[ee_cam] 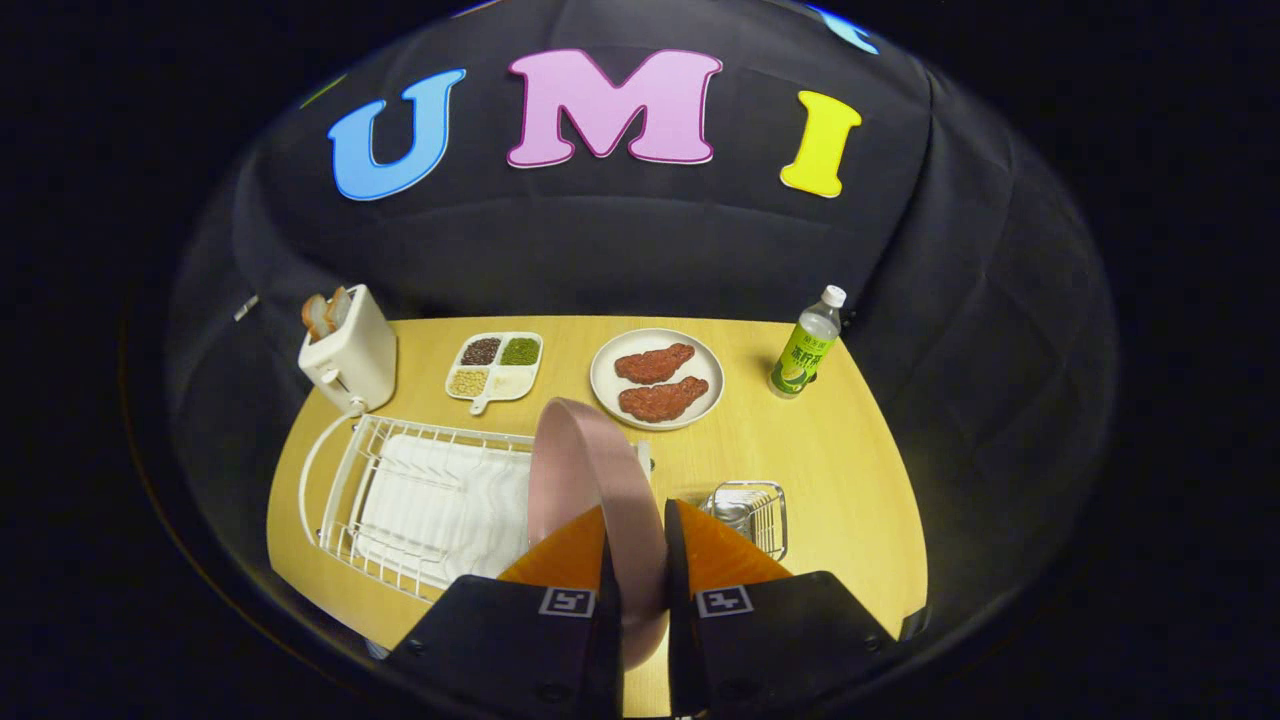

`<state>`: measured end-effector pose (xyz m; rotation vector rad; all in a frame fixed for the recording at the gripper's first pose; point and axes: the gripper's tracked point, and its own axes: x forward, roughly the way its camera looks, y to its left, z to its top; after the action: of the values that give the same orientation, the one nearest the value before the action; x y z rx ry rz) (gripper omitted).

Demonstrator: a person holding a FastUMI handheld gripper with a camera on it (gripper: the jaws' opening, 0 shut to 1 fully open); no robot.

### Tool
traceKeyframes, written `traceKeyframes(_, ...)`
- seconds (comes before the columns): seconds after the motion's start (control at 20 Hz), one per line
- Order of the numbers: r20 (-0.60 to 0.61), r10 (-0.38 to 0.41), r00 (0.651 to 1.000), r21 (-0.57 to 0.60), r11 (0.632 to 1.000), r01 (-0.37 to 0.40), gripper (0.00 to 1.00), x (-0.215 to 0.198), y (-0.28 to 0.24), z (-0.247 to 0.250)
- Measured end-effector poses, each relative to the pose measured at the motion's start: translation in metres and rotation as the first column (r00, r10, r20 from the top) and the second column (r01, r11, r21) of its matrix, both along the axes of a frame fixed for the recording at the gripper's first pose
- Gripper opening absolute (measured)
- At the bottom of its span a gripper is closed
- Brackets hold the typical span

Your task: Take the plate from the dish rack, then take the spoon from the basket and place it into the plate.

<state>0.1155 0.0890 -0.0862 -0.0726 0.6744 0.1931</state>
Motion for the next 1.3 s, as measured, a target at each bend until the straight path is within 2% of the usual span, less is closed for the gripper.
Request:
traceKeyframes(0.15,-0.018,0.025,1.000,0.067,0.997,-0.024,0.22,-0.031,-0.010,-0.002)
traceKeyframes(0.35,-0.122,0.118,0.986,0.216,0.972,-0.089,0.22,-0.087,-0.003,-0.035)
traceKeyframes(0.5,-0.188,0.137,0.973,0.308,0.948,-0.074,0.22,-0.122,-0.005,-0.062)
traceKeyframes(0.7,-0.208,0.153,0.966,0.408,0.911,-0.057,0.22,-0.152,-0.005,-0.084)
traceKeyframes(0.85,-0.234,0.158,0.959,0.422,0.905,-0.046,0.22,-0.165,-0.009,-0.113)
traceKeyframes(1.1,-0.266,0.250,0.931,0.439,0.891,-0.114,0.22,-0.179,-0.001,-0.161)
traceKeyframes(1.25,-0.287,0.266,0.920,0.435,0.892,-0.122,0.21,-0.176,-0.003,-0.186)
traceKeyframes(1.3,-0.301,0.275,0.913,0.459,0.881,-0.114,0.22,-0.177,0.000,-0.191)
